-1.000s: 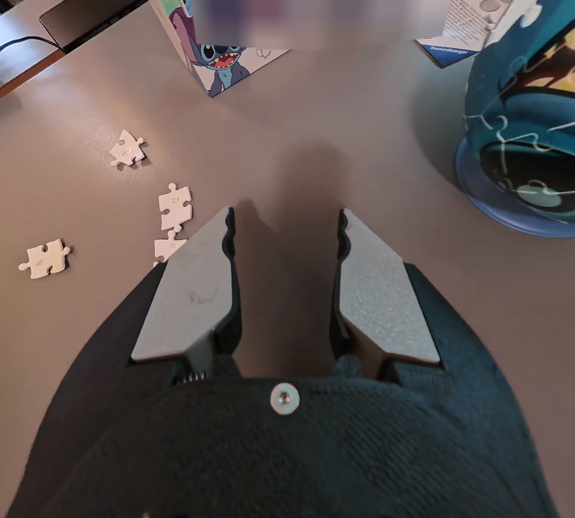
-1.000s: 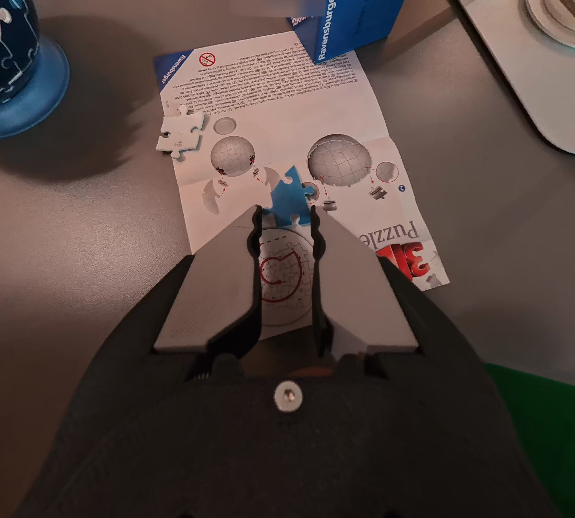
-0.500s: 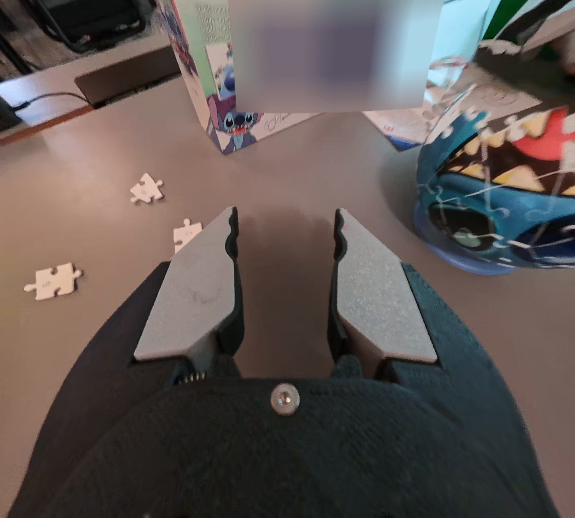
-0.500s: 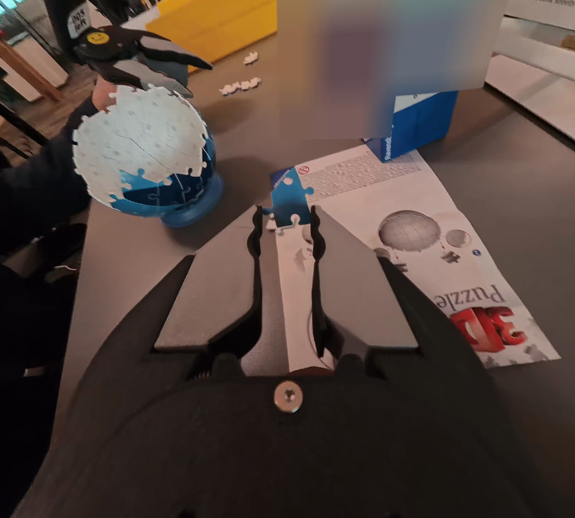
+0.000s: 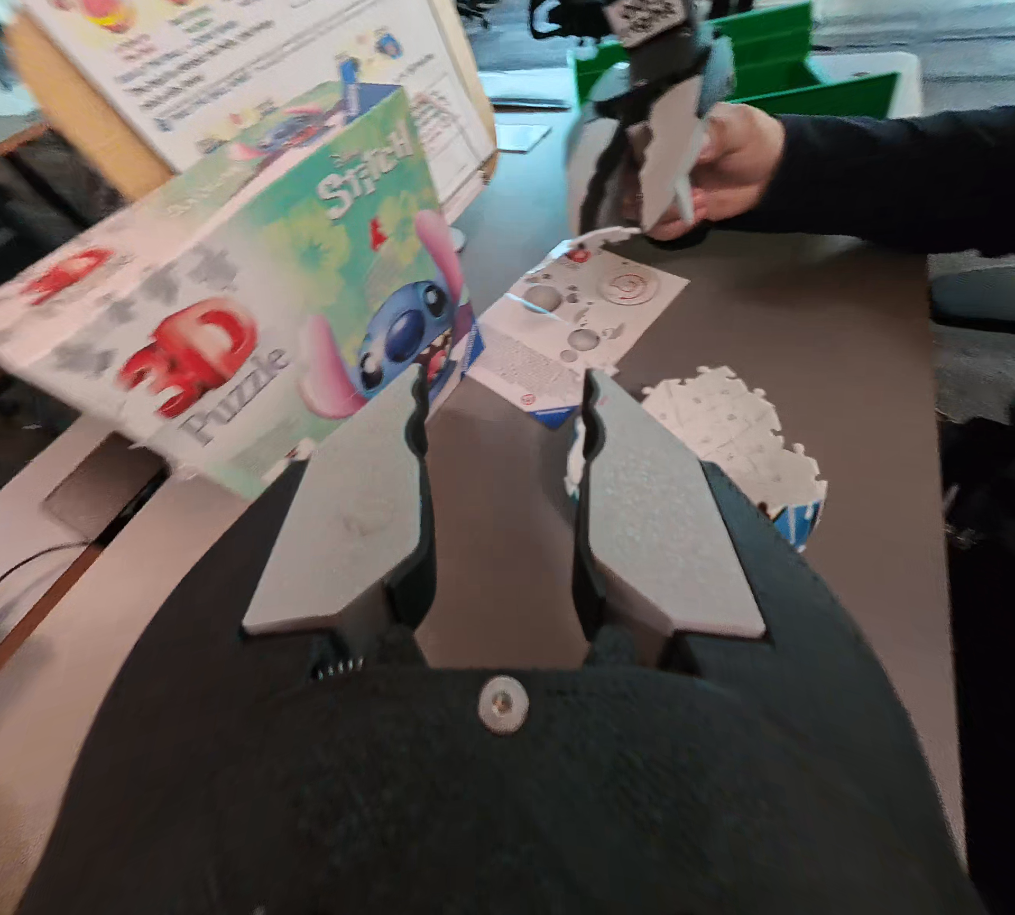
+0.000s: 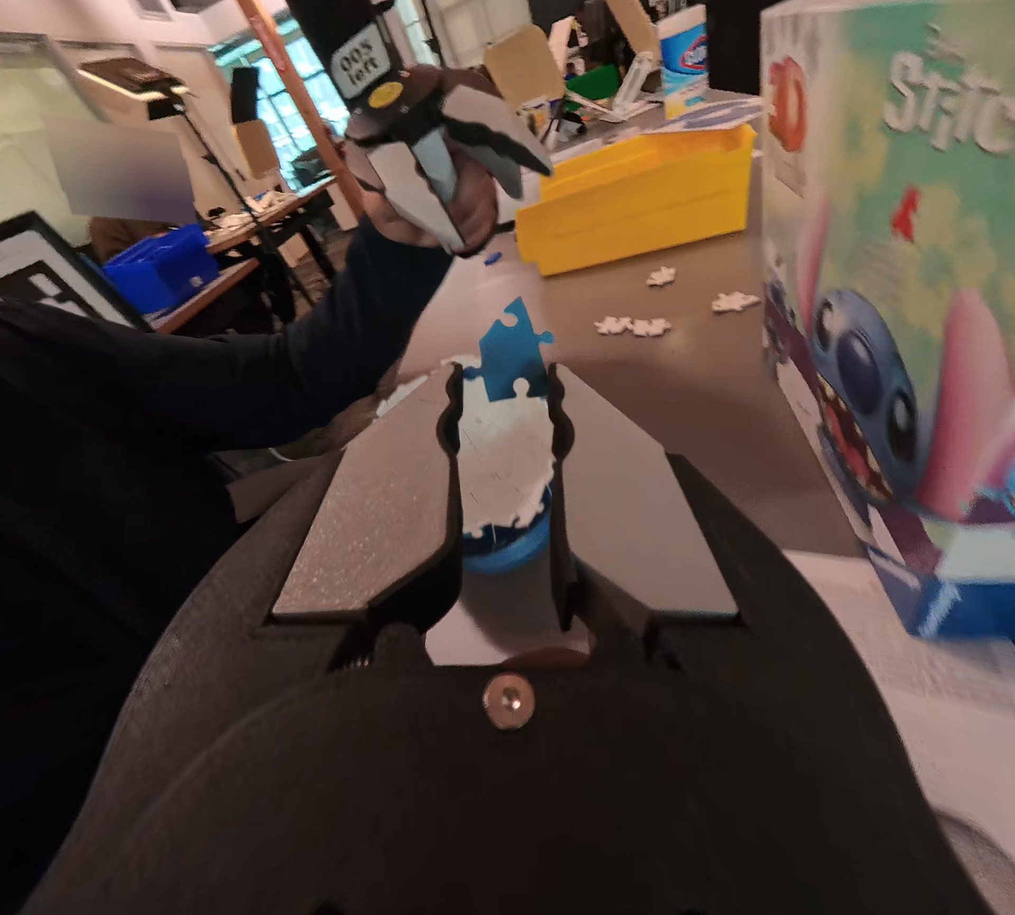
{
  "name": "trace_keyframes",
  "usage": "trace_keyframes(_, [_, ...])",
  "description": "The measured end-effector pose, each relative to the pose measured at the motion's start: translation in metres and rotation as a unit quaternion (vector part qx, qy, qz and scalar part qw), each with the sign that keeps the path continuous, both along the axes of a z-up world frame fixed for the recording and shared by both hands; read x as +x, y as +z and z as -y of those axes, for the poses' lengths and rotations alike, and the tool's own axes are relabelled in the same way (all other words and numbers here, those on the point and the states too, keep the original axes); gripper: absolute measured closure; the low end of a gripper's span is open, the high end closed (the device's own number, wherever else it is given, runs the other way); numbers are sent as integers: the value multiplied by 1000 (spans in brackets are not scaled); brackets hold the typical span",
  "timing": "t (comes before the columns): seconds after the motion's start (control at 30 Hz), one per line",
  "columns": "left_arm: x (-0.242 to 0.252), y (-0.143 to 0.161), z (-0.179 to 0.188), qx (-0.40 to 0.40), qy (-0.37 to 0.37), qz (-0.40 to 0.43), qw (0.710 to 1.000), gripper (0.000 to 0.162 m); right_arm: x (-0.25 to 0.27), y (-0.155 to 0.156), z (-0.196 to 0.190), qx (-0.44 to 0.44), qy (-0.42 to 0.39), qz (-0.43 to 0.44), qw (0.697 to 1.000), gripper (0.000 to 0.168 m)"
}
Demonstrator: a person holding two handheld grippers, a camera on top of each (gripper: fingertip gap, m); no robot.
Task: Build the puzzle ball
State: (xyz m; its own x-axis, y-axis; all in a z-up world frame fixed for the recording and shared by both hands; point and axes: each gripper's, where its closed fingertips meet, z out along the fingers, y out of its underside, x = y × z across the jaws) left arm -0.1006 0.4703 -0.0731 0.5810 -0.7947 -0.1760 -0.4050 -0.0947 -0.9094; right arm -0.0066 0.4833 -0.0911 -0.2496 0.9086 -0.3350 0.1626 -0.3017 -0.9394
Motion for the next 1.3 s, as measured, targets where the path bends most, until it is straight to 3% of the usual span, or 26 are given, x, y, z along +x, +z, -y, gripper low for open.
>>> trace_keyframes(0.17, [22, -20, -13, -31, -46, -3, 998, 110, -31, 14, 13, -48, 91, -23, 994, 141])
trace_keyframes(0.73, [32, -41, -4, 19, -118, 24, 992, 123, -67, -12, 20, -82, 206, 43, 974, 141])
trace_keyframes(0.87, [33, -40, 0, 19, -126, 31, 991, 128, -66, -16, 24, -126, 236, 41, 963, 141])
trace_keyframes(0.97, [36, -42, 3, 13, -135, 29, 990, 131, -67, -22, 26, -146, 247, 46, 957, 141])
trace_keyframes(1.13, [37, -44, 11, 26, -150, 9, 988, 157, -67, -26, 27, -147, 247, 53, 956, 141])
trace_keyframes(1.3, [31, -41, -2, 30, -104, 11, 994, 162, -70, -24, 18, -141, 217, 59, 964, 141])
